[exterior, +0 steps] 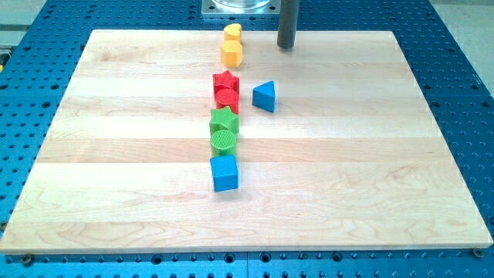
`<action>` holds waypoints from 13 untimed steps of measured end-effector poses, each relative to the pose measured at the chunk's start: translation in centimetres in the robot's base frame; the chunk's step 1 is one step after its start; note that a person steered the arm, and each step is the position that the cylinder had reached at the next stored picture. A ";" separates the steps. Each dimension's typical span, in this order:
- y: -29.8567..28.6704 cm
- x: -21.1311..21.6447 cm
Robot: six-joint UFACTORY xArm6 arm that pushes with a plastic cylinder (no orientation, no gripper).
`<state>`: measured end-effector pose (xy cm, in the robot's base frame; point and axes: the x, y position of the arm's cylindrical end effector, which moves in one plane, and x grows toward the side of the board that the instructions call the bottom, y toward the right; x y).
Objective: Move the heart above the hexagon
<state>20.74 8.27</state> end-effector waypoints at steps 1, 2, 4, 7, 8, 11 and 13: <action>-4.4 -1.3; -11.5 -1.3; -18.4 4.1; -16.4 8.3; -14.7 8.4; -21.5 5.3; -9.6 6.7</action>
<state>27.48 -1.33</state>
